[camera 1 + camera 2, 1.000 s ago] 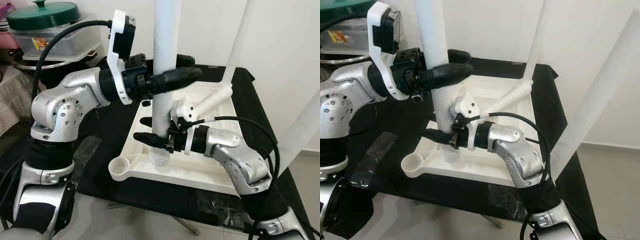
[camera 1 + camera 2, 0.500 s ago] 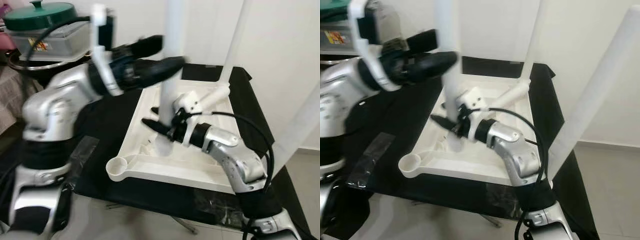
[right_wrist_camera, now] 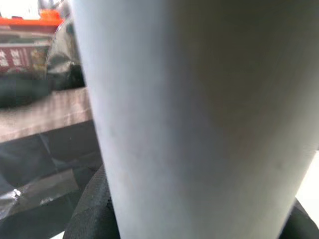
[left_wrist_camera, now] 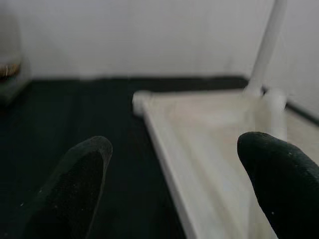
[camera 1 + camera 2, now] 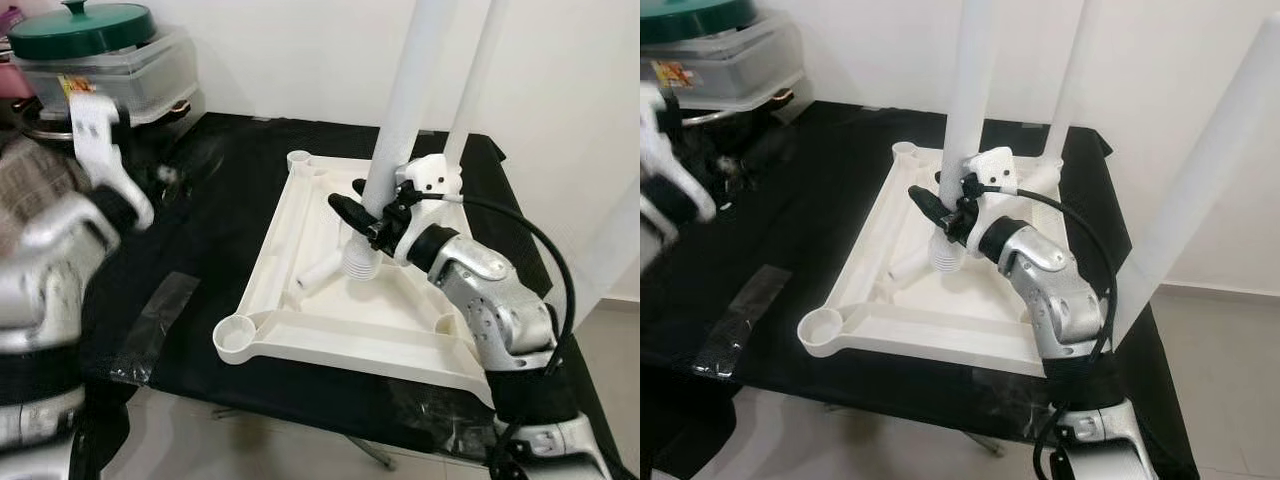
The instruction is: Building children table
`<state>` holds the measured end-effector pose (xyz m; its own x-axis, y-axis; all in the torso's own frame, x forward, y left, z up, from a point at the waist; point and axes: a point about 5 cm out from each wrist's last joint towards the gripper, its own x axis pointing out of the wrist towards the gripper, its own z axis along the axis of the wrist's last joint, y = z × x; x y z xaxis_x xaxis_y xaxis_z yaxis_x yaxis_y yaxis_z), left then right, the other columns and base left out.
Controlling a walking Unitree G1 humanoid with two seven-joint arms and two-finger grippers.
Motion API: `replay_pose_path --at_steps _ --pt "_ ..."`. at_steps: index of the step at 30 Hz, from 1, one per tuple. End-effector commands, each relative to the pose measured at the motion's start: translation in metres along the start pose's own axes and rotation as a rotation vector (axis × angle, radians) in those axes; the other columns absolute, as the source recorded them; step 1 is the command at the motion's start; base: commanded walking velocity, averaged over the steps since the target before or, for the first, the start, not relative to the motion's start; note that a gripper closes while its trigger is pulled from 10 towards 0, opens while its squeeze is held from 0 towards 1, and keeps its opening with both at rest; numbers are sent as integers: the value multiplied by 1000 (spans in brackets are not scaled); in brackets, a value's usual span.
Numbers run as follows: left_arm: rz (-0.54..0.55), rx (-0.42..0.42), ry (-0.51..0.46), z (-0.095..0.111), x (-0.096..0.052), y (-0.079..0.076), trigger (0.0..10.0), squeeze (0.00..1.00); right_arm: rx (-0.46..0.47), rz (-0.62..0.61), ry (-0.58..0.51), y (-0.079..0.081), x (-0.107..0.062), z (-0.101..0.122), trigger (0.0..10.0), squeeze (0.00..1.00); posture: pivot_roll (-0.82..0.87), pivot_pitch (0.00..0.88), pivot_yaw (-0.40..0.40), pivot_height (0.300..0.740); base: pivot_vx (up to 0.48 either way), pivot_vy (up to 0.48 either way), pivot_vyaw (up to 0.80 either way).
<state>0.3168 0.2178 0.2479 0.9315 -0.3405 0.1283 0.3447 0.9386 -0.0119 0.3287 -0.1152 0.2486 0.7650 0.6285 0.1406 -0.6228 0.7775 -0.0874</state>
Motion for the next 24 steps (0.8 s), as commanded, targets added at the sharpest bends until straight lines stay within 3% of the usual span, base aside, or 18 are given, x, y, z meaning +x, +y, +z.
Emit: replay_pose_path --at_steps 1,3,4,7,11,13,17,24 --pt "-22 5 13 -4 0 -15 10000 0 -1 3 6 5 -1 -2 10000 0 -30 81 -7 740 0 0 0" --pt "-38 -7 22 -16 -2 -33 10000 0 5 4 13 8 -4 -4 10000 0 -35 82 -7 740 0 480 0" --pt "-38 -7 22 -16 -2 -33 10000 0 5 4 13 8 -4 -4 10000 0 -35 82 -7 740 0 480 0" --pt "-48 -35 8 -25 -2 -52 10000 0 14 22 9 13 -8 -4 10000 0 -41 80 -8 740 0 480 0" --pt "-44 -40 11 -30 -1 -61 10000 0 11 34 5 16 -10 -4 10000 0 -46 77 -10 740 0 480 0" --pt "-37 -39 20 -37 -1 -72 10000 0 -67 -4 20 17 -12 -6 10000 0 -49 76 -11 740 0 480 0" --pt "-31 -34 26 -42 -1 -79 10000 0 -106 -54 24 17 -12 -9 10000 0 -52 75 -11 740 0 480 0" --pt "-27 -22 23 -45 -2 -88 10000 0 -88 -129 14 23 -15 -14 10000 0 -53 81 -14 740 0 480 0"
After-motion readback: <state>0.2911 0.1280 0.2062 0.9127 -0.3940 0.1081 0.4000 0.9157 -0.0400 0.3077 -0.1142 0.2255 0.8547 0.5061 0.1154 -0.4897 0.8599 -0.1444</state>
